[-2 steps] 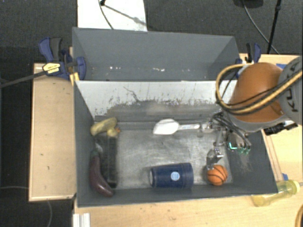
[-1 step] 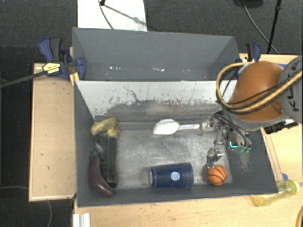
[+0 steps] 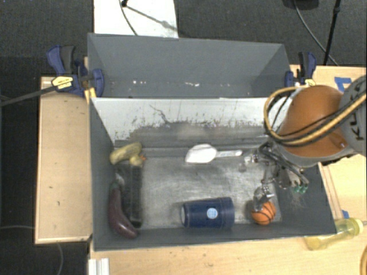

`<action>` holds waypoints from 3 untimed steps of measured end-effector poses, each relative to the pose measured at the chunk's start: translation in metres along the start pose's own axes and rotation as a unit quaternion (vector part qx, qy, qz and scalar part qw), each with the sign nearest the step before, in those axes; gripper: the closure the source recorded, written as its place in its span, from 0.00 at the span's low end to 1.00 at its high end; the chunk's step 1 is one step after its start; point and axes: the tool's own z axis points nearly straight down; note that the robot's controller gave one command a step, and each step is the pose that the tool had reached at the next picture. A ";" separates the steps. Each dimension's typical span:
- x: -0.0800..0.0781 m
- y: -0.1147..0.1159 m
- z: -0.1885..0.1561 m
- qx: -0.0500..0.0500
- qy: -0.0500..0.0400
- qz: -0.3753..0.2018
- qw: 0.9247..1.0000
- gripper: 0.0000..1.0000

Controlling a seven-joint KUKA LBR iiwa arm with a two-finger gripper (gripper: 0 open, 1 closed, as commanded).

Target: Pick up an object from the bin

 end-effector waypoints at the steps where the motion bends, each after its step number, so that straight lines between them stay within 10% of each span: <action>1: 0.014 -0.031 0.058 0.000 0.000 -0.076 0.997 0.00; 2: 0.027 -0.067 0.076 -0.002 -0.004 -0.071 0.997 0.00; 3: -0.008 -0.099 0.061 -0.002 0.002 -0.130 0.992 1.00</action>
Offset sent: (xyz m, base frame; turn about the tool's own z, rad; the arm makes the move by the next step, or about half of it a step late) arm -0.0293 -0.0846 -0.0761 -0.1274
